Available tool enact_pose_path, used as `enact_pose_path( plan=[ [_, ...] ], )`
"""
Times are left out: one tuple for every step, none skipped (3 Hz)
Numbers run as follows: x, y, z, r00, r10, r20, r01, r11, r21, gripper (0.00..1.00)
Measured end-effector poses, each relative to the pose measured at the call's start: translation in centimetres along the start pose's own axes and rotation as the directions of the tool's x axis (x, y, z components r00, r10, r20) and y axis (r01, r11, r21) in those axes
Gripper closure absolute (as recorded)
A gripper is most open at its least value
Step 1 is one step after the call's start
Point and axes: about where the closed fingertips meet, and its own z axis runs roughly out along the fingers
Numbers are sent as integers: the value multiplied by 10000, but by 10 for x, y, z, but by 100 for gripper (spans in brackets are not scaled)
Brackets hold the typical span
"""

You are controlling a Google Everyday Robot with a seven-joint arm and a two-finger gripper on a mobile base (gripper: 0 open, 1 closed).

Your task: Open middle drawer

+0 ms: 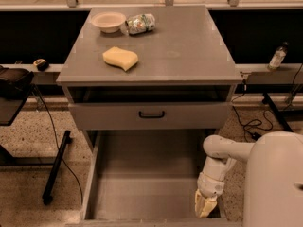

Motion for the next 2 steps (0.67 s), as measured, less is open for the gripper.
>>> enact_pose_path(
  plan=[
    [-2,24,-14,9991,-429,-66,431,9985,324,73],
    [-10,39,-48,9985,-471,268,404,9765,2118,50]
  ],
)
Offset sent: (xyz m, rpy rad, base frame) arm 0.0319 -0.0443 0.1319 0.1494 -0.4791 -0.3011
